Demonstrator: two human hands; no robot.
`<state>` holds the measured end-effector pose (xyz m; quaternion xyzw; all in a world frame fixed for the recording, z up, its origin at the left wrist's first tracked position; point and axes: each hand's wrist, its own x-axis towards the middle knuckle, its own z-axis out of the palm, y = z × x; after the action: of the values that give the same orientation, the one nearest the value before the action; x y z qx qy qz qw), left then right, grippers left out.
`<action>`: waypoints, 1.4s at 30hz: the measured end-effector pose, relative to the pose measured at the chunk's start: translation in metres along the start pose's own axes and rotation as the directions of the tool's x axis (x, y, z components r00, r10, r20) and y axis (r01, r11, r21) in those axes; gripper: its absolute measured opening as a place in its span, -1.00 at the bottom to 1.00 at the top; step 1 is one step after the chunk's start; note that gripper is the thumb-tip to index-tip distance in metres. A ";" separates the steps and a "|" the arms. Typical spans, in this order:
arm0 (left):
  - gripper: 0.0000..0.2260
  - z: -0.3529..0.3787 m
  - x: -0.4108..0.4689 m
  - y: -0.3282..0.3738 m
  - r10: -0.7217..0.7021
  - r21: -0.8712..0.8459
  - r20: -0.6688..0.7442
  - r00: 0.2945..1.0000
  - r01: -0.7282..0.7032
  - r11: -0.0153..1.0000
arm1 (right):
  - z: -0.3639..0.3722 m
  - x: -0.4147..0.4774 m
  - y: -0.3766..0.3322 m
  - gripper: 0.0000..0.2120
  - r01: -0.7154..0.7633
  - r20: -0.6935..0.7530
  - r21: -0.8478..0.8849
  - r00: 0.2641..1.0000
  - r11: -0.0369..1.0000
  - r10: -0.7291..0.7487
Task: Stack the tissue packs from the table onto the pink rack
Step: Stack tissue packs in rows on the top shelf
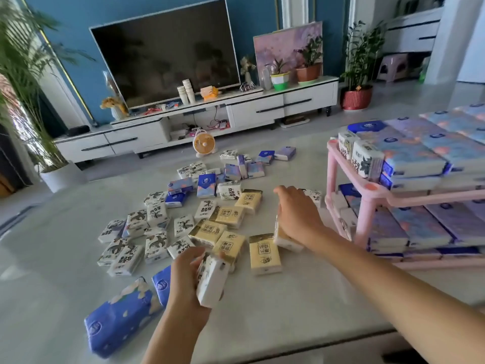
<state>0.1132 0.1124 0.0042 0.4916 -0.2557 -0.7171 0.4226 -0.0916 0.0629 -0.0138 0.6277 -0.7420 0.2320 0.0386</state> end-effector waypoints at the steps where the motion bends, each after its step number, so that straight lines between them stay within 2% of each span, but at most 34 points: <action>1: -0.71 0.004 -0.002 -0.001 0.013 0.050 0.025 1.000 -0.015 0.999 | 0.006 0.013 0.005 -0.60 -0.066 0.062 -0.086 0.996 0.994 0.071; 4: -0.60 0.015 -0.003 -0.008 0.059 0.161 0.058 0.997 -0.067 0.985 | 0.023 0.042 0.021 -0.40 -0.178 0.239 -0.340 0.933 0.923 0.268; 6: -0.68 0.019 0.000 -0.013 0.142 0.270 0.051 0.989 -0.151 0.951 | 0.031 0.048 0.029 -0.41 -0.209 0.307 -0.386 0.890 0.899 0.338; 7: -0.71 0.020 0.004 -0.016 0.217 0.376 0.051 0.975 -0.220 0.900 | 0.035 0.051 0.031 -0.43 -0.210 0.318 -0.402 0.881 0.891 0.352; 10: -0.64 0.022 0.011 -0.017 0.413 0.591 0.143 0.899 -0.413 0.693 | 0.032 0.057 0.033 -0.51 -0.222 0.274 -0.433 0.891 0.873 0.363; 13: -0.54 0.023 0.014 -0.011 0.444 0.653 0.182 0.878 -0.445 0.613 | 0.021 0.061 0.023 -0.51 -0.201 0.178 -0.435 0.936 0.878 0.302; 14: -0.54 0.024 0.015 -0.009 0.419 0.646 0.185 0.889 -0.431 0.630 | 0.017 0.059 0.014 -0.50 -0.178 0.129 -0.412 0.959 0.893 0.251; 16: -0.56 0.023 0.014 -0.004 0.302 0.576 0.195 0.933 -0.358 0.735 | 0.006 0.050 -0.010 -0.49 -0.091 0.045 -0.240 0.993 0.967 0.105; 18: -0.57 0.019 0.009 0.002 0.185 0.479 0.225 0.957 -0.274 0.834 | -0.014 0.034 -0.038 -0.52 0.028 -0.020 0.087 0.999 0.996 -0.027; 20: -0.59 0.012 0.001 0.009 0.170 0.344 0.222 0.960 -0.240 0.908 | -0.043 0.010 -0.058 -0.55 0.101 -0.060 0.413 0.995 0.905 -0.083; 22: -0.63 0.002 -0.009 0.015 0.182 0.189 0.204 0.962 -0.221 0.957 | -0.075 -0.016 -0.066 -0.55 0.138 -0.056 0.625 0.990 0.768 -0.132; 24: -0.67 0.001 -0.026 0.019 0.175 0.075 0.180 0.968 -0.191 0.979 | -0.108 -0.040 -0.063 -0.55 0.183 -0.067 0.723 0.978 0.666 -0.196; 27: -0.97 0.014 -0.047 0.022 0.219 0.036 0.083 0.972 -0.222 0.974 | -0.159 -0.076 -0.044 -0.54 0.212 -0.084 0.804 0.965 0.555 -0.247; 28: -0.91 0.023 -0.053 0.022 0.241 0.053 0.083 0.967 -0.246 0.968 | -0.176 -0.088 -0.035 -0.51 0.209 -0.080 0.827 0.963 0.521 -0.258; 30: -0.95 0.045 -0.067 0.024 0.316 0.084 0.095 0.944 -0.324 0.942 | -0.207 -0.107 -0.011 -0.47 0.216 -0.090 0.842 0.960 0.495 -0.266; 32: -0.87 0.072 -0.080 0.033 0.390 0.099 0.157 0.907 -0.407 0.908 | -0.236 -0.117 0.019 -0.48 0.230 -0.129 0.826 0.966 0.515 -0.224; 33: -0.76 0.087 -0.088 0.038 0.419 0.106 0.244 0.875 -0.454 0.885 | -0.249 -0.118 0.037 -0.49 0.227 -0.159 0.817 0.972 0.530 -0.171; 35: -0.45 0.127 -0.096 0.045 0.458 0.116 0.389 0.799 -0.535 0.837 | -0.274 -0.116 0.084 -0.52 0.195 -0.229 0.817 0.973 0.543 -0.004; 36: -0.40 0.147 -0.098 0.047 0.486 0.120 0.433 0.759 -0.583 0.804 | -0.285 -0.111 0.109 -0.53 0.169 -0.255 0.817 0.963 0.551 0.082; 37: -0.43 0.170 -0.099 0.047 0.515 0.152 0.455 0.726 -0.634 0.759 | -0.294 -0.104 0.135 -0.54 0.145 -0.283 0.807 0.946 0.572 0.159; 39: -0.74 0.221 -0.099 0.041 0.527 0.166 0.501 0.687 -0.674 0.720 | -0.306 -0.090 0.188 -0.53 0.074 -0.316 0.783 0.903 0.618 0.292; 40: -0.89 0.248 -0.099 0.036 0.526 0.192 0.494 0.692 -0.677 0.710 | -0.308 -0.084 0.213 -0.51 0.028 -0.310 0.780 0.885 0.625 0.347; 42: -0.94 0.298 -0.092 0.026 0.515 0.270 0.482 0.709 -0.679 0.682 | -0.308 -0.075 0.252 -0.50 -0.043 -0.286 0.781 0.863 0.624 0.417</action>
<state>-0.1370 0.1638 0.1845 0.3152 -0.6296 -0.5391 0.4622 -0.3873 0.2790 0.1595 0.4132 -0.6252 0.6562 -0.0885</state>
